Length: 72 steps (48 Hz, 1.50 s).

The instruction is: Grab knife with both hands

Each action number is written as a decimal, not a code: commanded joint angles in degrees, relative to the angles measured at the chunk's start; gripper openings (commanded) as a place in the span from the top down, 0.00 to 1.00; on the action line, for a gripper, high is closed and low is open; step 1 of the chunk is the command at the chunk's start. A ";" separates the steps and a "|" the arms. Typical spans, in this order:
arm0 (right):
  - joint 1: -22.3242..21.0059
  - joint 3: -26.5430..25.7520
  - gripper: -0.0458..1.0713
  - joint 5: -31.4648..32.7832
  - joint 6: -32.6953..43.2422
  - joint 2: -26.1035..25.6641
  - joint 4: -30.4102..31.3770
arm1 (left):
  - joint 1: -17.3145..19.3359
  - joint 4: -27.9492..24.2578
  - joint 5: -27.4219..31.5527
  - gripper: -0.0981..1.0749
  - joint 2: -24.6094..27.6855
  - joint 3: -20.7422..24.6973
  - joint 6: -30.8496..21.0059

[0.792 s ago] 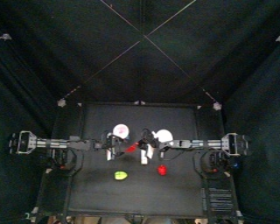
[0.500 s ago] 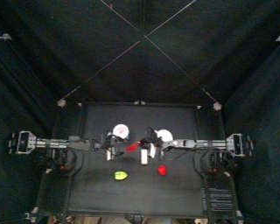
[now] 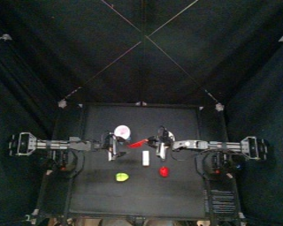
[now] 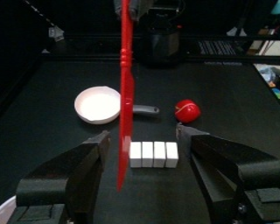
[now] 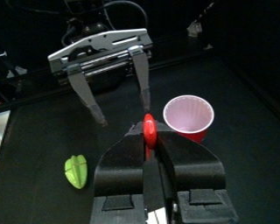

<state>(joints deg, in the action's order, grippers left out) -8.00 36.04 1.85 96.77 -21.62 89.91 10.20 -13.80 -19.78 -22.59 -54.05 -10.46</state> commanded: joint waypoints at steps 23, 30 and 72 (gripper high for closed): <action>1.67 2.11 0.71 2.20 0.00 -7.03 0.97 | 2.72 0.09 -7.12 0.15 7.73 2.90 0.09; 1.85 2.20 0.71 2.37 0.00 -7.03 1.05 | 2.99 -1.23 -7.65 0.24 8.09 3.16 0.09; 1.85 2.20 0.71 2.37 0.00 -7.12 1.05 | 4.31 -4.22 -9.58 0.41 12.48 4.83 0.00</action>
<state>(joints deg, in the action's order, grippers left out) -6.06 38.94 4.13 96.77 -27.60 90.88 14.06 -18.46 -28.56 -9.84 -50.63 -10.37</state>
